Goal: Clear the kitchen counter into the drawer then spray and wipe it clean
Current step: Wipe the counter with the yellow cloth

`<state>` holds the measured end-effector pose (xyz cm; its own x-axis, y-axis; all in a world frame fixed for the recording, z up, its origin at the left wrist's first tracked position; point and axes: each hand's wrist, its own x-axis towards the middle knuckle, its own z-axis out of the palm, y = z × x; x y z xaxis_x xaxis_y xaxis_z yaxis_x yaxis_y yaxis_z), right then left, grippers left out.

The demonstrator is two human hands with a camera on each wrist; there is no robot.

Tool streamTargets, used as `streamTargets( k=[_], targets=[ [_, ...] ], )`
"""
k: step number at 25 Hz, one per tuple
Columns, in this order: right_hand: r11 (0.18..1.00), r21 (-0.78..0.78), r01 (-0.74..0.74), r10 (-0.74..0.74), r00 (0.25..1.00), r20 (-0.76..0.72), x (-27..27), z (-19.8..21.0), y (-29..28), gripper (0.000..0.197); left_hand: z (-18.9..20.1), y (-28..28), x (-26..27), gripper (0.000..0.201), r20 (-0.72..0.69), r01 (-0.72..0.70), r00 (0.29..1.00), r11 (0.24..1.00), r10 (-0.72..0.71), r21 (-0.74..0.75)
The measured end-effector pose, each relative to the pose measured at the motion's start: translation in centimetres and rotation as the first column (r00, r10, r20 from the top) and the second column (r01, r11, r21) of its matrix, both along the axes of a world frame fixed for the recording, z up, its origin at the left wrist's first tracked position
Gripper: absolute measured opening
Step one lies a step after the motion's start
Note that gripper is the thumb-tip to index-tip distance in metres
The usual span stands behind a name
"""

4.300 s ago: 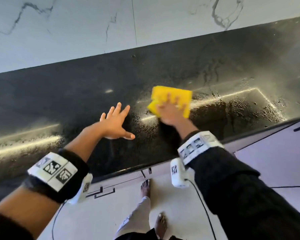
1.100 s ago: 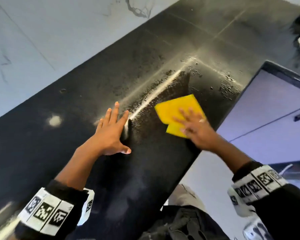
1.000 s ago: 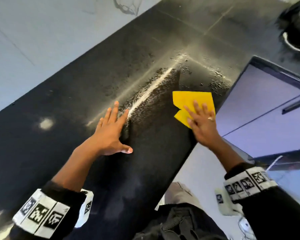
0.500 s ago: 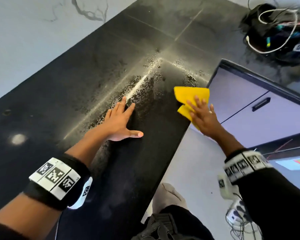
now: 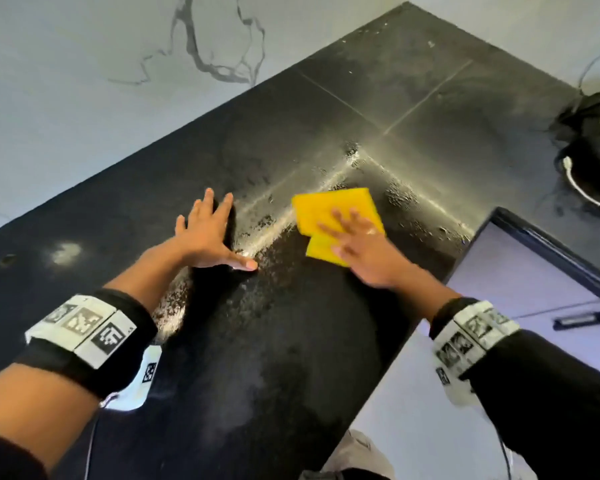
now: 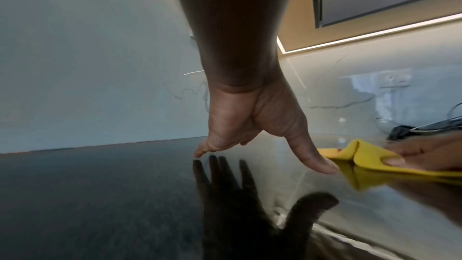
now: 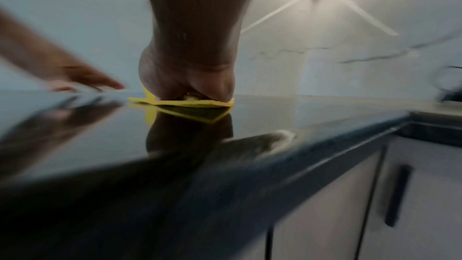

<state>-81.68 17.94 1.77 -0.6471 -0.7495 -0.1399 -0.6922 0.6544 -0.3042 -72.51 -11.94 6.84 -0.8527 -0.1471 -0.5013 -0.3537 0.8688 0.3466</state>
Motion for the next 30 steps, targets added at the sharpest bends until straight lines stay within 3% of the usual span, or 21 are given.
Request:
streamTargets(
  k=[2,4,7,10,12,14,16,18,20,22,24,25,27,28,30],
  targets=[
    [0.966,0.063,0.252,-0.253,0.968,0.002,-4.9,0.1,-1.4,0.057,0.0,-2.0,-1.8,0.146,0.001,-0.085,0.996,0.996,0.085,-0.018],
    [0.957,0.131,0.26,-0.259,0.965,-0.032,-5.6,0.1,-6.0,0.054,-0.1,-4.0,-3.5,0.15,0.003,-0.183,0.983,0.982,0.183,-0.036],
    [0.98,0.135,-0.145,0.147,0.989,0.0,-2.8,0.3,-11.4,0.054,-0.5,-6.1,-4.6,0.16,0.014,-0.302,0.953,0.951,0.304,-0.069],
    [0.882,0.089,-0.463,0.462,0.886,0.029,-6.7,0.5,-11.0,0.052,-0.8,-6.4,-5.1,0.168,0.024,-0.326,0.945,0.944,0.327,-0.056],
    [0.919,0.089,-0.383,0.383,0.924,0.028,-12.1,0.4,-12.2,0.056,-0.8,-6.5,-5.1,0.172,0.018,-0.345,0.938,0.937,0.347,-0.056],
    [0.987,0.095,-0.131,0.13,0.991,0.016,-16.3,0.5,-15.9,0.058,-1.1,-6.7,-5.3,0.175,0.039,-0.344,0.937,0.937,0.347,-0.061],
    [0.993,0.092,0.075,-0.078,0.997,0.028,-17.3,0.5,-21.7,0.055,-1.1,-6.8,-5.7,0.176,0.068,-0.343,0.936,0.938,0.346,-0.055],
    [0.991,0.092,0.095,-0.099,0.995,0.031,-15.1,0.6,-26.7,0.055,-1.2,-6.7,-5.7,0.176,0.09,-0.343,0.934,0.938,0.346,-0.049],
    [0.988,0.088,-0.125,0.126,0.992,0.001,-12.0,0.5,-29.4,0.055,-1.1,-6.7,-5.7,0.175,0.103,-0.341,0.933,0.939,0.345,-0.054],
    [0.892,0.088,-0.443,0.444,0.896,0.014,-10.8,0.6,-29.0,0.054,-0.9,-6.7,-5.8,0.173,0.115,-0.338,0.933,0.94,0.342,-0.055],
    [0.824,0.055,-0.565,0.564,0.825,0.021,-13.8,0.9,-27.7,0.053,-0.9,-6.7,-5.8,0.172,0.112,-0.341,0.932,0.939,0.344,-0.047],
    [0.855,0.066,-0.515,0.515,0.857,0.018,-15.9,0.9,-27.2,0.052,-0.8,-6.7,-5.8,0.173,0.112,-0.342,0.932,0.939,0.344,-0.037],
    [0.972,0.098,-0.214,0.214,0.977,0.006,-19.3,1.1,-26.5,0.053,-0.8,-6.6,-5.8,0.173,0.109,-0.344,0.932,0.939,0.345,-0.025],
    [0.99,0.117,-0.076,0.076,0.997,0.007,-19.8,1.3,-26.5,0.054,-0.8,-6.5,-5.8,0.173,0.107,-0.345,0.932,0.938,0.346,-0.029],
    [0.989,0.135,-0.062,0.06,0.998,0.017,-17.5,1.4,-26.6,0.055,-0.6,-6.4,-5.8,0.174,0.106,-0.345,0.932,0.938,0.346,-0.034]
  ],
)
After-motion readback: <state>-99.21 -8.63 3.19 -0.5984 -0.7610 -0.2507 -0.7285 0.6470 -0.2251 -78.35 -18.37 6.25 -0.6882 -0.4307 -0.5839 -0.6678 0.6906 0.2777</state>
